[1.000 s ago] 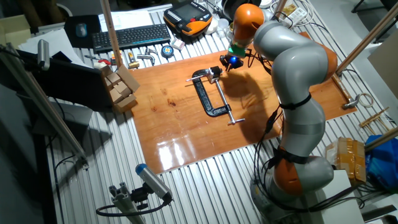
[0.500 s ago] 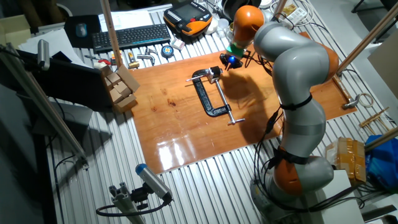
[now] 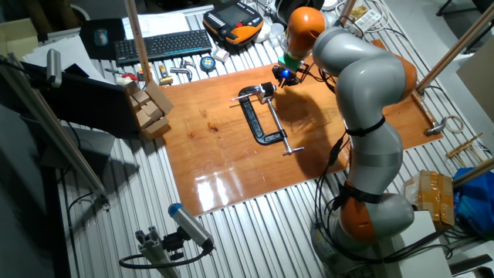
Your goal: Sharpen the pencil with a pencil sharpener
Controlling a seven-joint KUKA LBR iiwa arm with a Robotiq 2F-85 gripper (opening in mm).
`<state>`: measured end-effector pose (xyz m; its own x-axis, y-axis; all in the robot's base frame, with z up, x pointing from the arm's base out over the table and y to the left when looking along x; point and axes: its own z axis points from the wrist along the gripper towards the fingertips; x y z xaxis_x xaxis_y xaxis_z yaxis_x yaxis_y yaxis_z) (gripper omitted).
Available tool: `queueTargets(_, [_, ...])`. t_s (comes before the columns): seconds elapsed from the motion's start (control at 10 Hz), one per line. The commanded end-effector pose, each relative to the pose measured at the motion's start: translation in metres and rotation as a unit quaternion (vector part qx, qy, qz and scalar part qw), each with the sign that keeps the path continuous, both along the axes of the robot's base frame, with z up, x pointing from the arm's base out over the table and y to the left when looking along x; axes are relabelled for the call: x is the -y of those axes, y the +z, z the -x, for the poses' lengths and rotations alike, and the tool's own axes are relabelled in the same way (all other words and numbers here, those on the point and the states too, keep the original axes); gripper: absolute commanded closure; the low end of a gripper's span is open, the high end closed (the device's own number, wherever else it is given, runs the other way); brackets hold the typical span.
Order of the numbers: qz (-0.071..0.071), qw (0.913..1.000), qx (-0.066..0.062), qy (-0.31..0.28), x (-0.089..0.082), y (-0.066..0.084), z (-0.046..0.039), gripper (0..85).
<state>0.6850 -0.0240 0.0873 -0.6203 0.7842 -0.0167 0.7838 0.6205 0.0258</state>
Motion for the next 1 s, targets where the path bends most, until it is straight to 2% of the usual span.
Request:
queueTargets(0.0, [0.003, 1.0, -0.004, -0.002, -0.0007, -0.0018, -0.0012, 68.0])
queueTargets(0.2, [0.003, 0.9999, -0.01, -0.008, -0.001, -0.0024, -0.0025, 68.0])
queueTargets(0.4, [0.001, 0.9992, -0.021, -0.033, -0.0011, -0.0017, -0.0027, 68.0])
queueTargets(0.5, [0.0, 0.9986, -0.025, -0.048, -0.0012, -0.0019, -0.0028, 85.0])
queueTargets(0.6, [0.013, 0.9984, -0.022, -0.05, -0.0017, -0.0022, -0.0022, 85.0])
queueTargets(0.7, [0.009, 0.9985, -0.019, -0.051, -0.0012, -0.0023, -0.0026, 85.0])
queueTargets(0.8, [-0.002, 0.9981, -0.009, -0.061, -0.0011, -0.0023, -0.0024, 68.0])
queueTargets(0.9, [-0.008, 0.9981, -0.016, -0.06, -0.0008, -0.0024, -0.0023, 68.0])
